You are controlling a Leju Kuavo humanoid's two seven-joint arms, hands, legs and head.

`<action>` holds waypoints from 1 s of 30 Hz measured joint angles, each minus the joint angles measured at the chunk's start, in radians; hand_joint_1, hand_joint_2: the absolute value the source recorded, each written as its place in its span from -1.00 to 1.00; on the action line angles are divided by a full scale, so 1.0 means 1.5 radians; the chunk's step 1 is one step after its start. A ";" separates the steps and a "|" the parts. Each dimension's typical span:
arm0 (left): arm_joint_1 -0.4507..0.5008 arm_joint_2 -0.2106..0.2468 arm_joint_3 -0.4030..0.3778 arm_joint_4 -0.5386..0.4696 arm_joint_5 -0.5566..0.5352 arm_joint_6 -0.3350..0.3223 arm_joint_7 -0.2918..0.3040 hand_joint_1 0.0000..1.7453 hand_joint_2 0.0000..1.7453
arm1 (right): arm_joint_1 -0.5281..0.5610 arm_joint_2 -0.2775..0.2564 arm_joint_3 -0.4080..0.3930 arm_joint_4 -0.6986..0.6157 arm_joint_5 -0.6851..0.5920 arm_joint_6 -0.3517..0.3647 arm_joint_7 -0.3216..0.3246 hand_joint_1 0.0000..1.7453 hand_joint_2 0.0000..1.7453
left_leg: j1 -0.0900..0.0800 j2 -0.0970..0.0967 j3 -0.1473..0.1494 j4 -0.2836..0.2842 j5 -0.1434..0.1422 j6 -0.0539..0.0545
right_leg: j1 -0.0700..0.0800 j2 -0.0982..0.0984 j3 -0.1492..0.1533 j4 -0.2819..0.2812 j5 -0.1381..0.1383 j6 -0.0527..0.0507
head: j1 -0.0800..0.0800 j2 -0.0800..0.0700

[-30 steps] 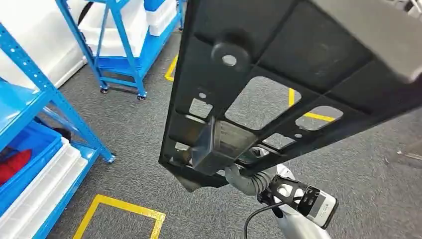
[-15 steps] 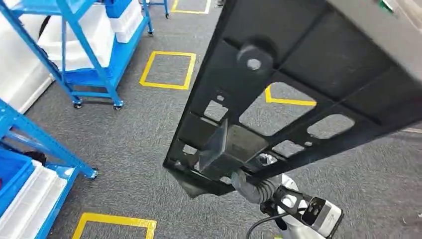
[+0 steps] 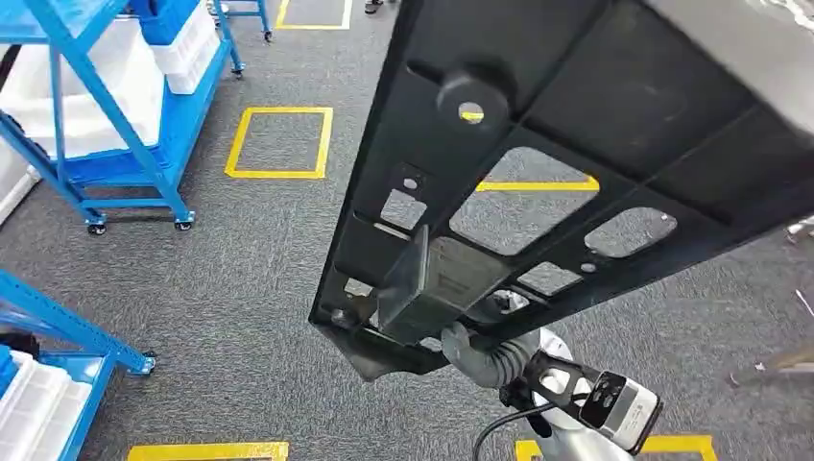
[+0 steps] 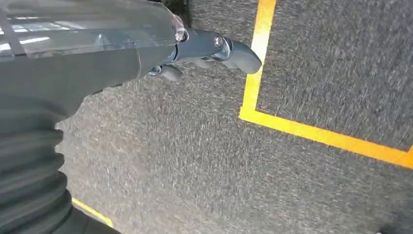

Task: Take the parts from the cabinet and place them on the table.

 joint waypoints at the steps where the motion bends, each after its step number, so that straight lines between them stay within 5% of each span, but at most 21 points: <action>1: 0.002 0.000 0.000 0.000 0.000 0.000 0.000 -1.00 1.00 | 0.001 0.000 0.002 0.000 0.000 0.000 0.000 1.00 1.00 | -0.002 0.007 0.000 0.000 -0.001 0.001 | -0.001 -0.003 -0.026 0.053 -0.022 0.001 | 0.000 0.000; 3: 0.003 0.000 0.000 0.000 0.000 0.000 -0.002 -1.00 1.00 | 0.001 0.000 0.004 0.004 0.001 0.000 -0.001 1.00 1.00 | -0.003 0.023 0.000 0.000 -0.002 0.002 | -0.002 -0.005 -0.053 0.102 -0.026 0.002 | 0.000 0.000; 4: 0.002 0.000 0.000 0.000 0.000 0.000 -0.003 -1.00 1.00 | 0.001 0.000 0.005 0.004 0.001 0.000 0.000 1.00 1.00 | -0.004 0.030 0.001 0.000 -0.003 0.002 | -0.002 -0.007 -0.040 0.076 -0.006 0.000 | 0.000 0.000; 6: 0.001 0.000 0.000 0.000 0.000 0.000 -0.006 -1.00 1.00 | 0.000 0.000 0.009 0.004 0.000 0.000 0.000 1.00 1.00 | -0.006 0.042 0.005 0.000 -0.006 0.000 | 0.001 -0.019 0.024 -0.043 0.050 -0.007 | 0.000 0.000; 7: 0.000 0.000 0.000 0.000 0.000 0.000 -0.007 -1.00 1.00 | -0.001 0.000 0.010 0.003 -0.001 0.000 0.000 1.00 1.00 | -0.006 0.047 0.008 0.000 -0.008 -0.002 | 0.006 -0.043 0.053 -0.098 0.060 -0.013 | 0.000 0.000; 8: 0.000 0.000 0.000 0.000 0.000 0.000 -0.008 -1.00 1.00 | -0.002 0.000 0.010 0.004 -0.002 0.000 0.001 1.00 1.00 | -0.010 0.052 0.009 -0.001 -0.010 -0.005 | 0.012 -0.059 0.057 -0.106 0.053 -0.019 | 0.000 0.000; 12: -0.002 0.000 0.001 0.000 0.000 0.004 -0.011 -1.00 1.00 | -0.005 0.000 0.013 0.002 -0.014 -0.004 0.006 1.00 1.00 | -0.010 0.077 0.020 -0.008 -0.013 -0.020 | 0.013 -0.026 0.059 -0.120 0.060 -0.029 | 0.000 0.000; 13: -0.002 0.000 0.001 0.000 0.000 0.005 -0.010 -1.00 1.00 | -0.004 0.000 0.013 0.001 -0.017 -0.006 0.006 1.00 1.00 | -0.005 0.053 0.021 -0.001 -0.021 -0.024 | 0.008 -0.022 0.067 -0.129 0.065 -0.031 | 0.000 0.000; 14: -0.002 0.000 0.001 0.000 0.000 0.006 -0.009 -1.00 1.00 | -0.008 0.001 0.014 0.001 -0.019 -0.010 0.006 1.00 1.00 | -0.005 0.024 0.008 0.032 -0.041 -0.025 | 0.006 -0.015 0.069 -0.132 0.067 -0.034 | 0.000 0.000; 15: 0.001 -0.001 0.001 0.000 0.000 0.006 -0.005 -1.00 1.00 | -0.009 0.004 0.018 0.000 -0.019 -0.012 0.006 1.00 1.00 | -0.004 0.008 -0.016 0.086 -0.069 -0.026 | 0.005 -0.008 0.068 -0.131 0.068 -0.035 | 0.000 0.000; 17: 0.005 0.000 0.002 0.000 0.000 0.010 -0.003 -1.00 1.00 | -0.008 0.006 0.019 0.001 -0.020 -0.015 0.009 1.00 1.00 | -0.003 0.000 -0.066 0.185 -0.107 -0.029 | 0.006 0.008 0.068 -0.130 0.067 -0.037 | 0.000 0.000; 18: 0.007 0.000 0.002 0.000 0.000 0.012 0.000 -1.00 1.00 | -0.007 0.007 0.020 0.001 -0.020 -0.017 0.011 1.00 1.00 | -0.003 0.000 -0.080 0.206 -0.107 -0.029 | 0.006 0.017 0.068 -0.128 0.066 -0.037 | 0.000 0.000; 19: 0.008 0.000 0.002 0.000 0.000 0.012 0.001 -1.00 1.00 | -0.006 0.008 0.022 0.001 -0.020 -0.020 0.013 1.00 1.00 | -0.003 0.000 -0.077 0.190 -0.087 -0.029 | 0.005 0.027 0.068 -0.127 0.066 -0.036 | 0.000 0.000; 21: 0.007 0.000 0.002 0.000 0.000 0.012 0.004 -1.00 1.00 | -0.006 0.011 0.023 0.001 -0.021 -0.024 0.015 1.00 1.00 | 0.001 -0.006 -0.031 0.080 -0.020 -0.029 | 0.004 0.045 0.070 -0.122 0.062 -0.032 | 0.000 0.000; 22: 0.007 0.001 0.002 0.000 0.000 0.012 0.006 -1.00 1.00 | -0.006 0.011 0.024 0.001 -0.021 -0.024 0.015 1.00 1.00 | 0.004 -0.026 -0.006 0.021 0.007 -0.030 | 0.003 0.051 0.070 -0.117 0.059 -0.028 | 0.000 0.000; 23: 0.006 0.000 0.002 0.000 0.000 0.012 0.007 -1.00 1.00 | -0.007 0.012 0.024 0.001 -0.022 -0.024 0.015 1.00 1.00 | 0.006 -0.054 0.000 0.005 -0.007 -0.030 | 0.005 0.057 0.065 -0.112 0.057 -0.024 | 0.000 0.000; 27: 0.002 0.000 0.002 0.000 0.002 0.010 0.001 -1.00 1.00 | -0.006 0.013 0.025 -0.001 -0.022 -0.024 0.015 1.00 1.00 | 0.001 -0.031 0.000 0.000 0.000 -0.012 | 0.001 0.078 0.056 -0.112 0.061 -0.008 | 0.000 0.000; 28: 0.001 -0.001 0.002 0.000 0.000 0.008 0.000 -1.00 1.00 | -0.004 0.013 0.025 -0.002 -0.022 -0.025 0.015 1.00 1.00 | 0.004 -0.022 0.002 -0.004 0.003 -0.007 | 0.000 0.067 0.055 -0.105 0.056 -0.007 | 0.000 0.000; 30: 0.001 -0.001 0.002 0.000 0.000 0.002 -0.006 -1.00 1.00 | -0.006 0.013 0.026 -0.004 -0.022 -0.025 0.014 1.00 1.00 | 0.002 -0.009 0.002 -0.005 0.002 -0.002 | 0.003 0.012 0.021 -0.036 0.011 -0.001 | 0.000 0.000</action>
